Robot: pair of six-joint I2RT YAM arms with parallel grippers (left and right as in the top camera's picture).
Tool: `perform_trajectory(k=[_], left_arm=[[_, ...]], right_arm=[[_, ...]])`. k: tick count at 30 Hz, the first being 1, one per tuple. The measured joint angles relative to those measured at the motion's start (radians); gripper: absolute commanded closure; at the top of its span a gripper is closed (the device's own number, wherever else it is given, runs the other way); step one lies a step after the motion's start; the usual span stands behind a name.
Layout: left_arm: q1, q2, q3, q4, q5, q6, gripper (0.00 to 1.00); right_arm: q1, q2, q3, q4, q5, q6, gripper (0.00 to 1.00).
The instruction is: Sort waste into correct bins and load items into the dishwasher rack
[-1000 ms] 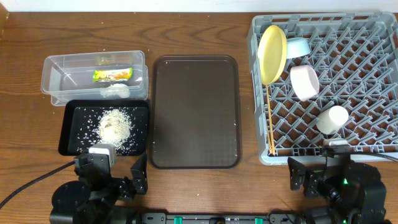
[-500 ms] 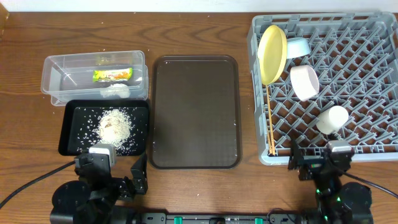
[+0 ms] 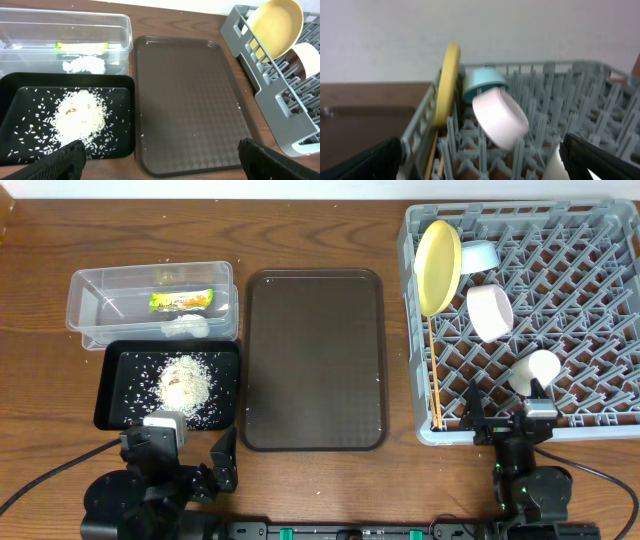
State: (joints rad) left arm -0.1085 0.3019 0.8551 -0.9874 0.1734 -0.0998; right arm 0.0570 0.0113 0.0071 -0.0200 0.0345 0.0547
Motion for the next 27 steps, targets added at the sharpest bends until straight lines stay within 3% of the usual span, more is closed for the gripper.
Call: perform_trajectory(k=[27], left_arm=[[0.0,0.0,0.0,0.0,0.0,0.0,0.01]], right_arm=[[0.0,0.0,0.0,-0.047,0.007,0.0,0.01]])
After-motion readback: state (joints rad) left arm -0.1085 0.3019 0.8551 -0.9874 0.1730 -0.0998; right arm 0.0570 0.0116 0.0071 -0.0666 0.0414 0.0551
